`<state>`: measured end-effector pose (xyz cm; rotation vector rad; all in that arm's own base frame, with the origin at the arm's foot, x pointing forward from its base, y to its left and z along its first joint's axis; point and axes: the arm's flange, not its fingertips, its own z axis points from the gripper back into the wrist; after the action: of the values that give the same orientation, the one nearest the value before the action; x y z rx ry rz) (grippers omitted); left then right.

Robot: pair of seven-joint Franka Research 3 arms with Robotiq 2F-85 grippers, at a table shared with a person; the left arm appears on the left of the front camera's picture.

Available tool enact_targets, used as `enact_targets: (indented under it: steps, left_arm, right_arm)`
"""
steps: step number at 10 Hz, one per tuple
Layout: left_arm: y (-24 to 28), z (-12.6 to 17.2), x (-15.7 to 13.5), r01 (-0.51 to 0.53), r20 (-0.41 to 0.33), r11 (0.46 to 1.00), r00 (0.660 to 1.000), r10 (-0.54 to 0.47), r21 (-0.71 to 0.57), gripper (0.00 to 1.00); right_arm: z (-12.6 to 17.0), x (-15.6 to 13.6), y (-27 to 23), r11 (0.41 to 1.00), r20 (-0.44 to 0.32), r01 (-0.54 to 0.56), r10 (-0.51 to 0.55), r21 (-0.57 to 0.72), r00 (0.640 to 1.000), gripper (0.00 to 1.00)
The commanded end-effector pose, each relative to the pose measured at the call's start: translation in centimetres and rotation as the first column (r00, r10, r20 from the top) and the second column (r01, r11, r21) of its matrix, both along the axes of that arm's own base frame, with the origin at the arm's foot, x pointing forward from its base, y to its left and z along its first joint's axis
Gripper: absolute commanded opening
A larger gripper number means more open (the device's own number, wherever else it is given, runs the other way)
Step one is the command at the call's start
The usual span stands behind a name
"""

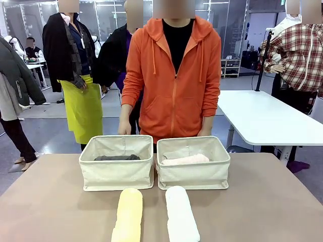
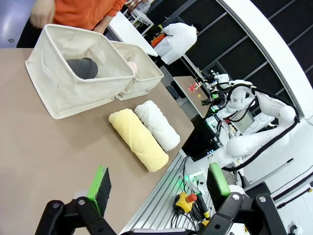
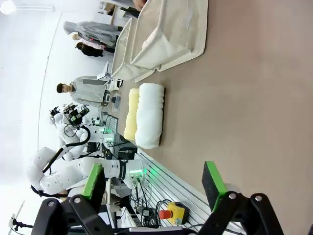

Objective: Divide the towels into two baskets.
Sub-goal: Pick up one hotel-folded towel from the bottom of the table and place it in the Fabric basket indicated by the person.

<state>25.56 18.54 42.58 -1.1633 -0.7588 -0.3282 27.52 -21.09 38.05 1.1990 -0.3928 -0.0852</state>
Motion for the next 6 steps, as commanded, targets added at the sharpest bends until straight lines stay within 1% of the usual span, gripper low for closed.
enact_targets:
  steps: [1, 6]
  left_arm:
    - [0.24, 0.3, -0.09, -0.004, 0.023, 1.0, 1.0, 0.004, -0.022, 1.0]
    - [0.24, 0.3, -0.09, -0.004, 0.023, 1.0, 1.0, 0.004, -0.022, 1.0]
  right_arm:
    - [1.1, 1.17, -0.13, 0.999, 0.014, -0.022, 0.023, -0.023, 1.0, 1.0]
    - [1.1, 1.17, -0.13, 0.999, 0.014, -0.022, 0.023, -0.023, 1.0, 1.0]
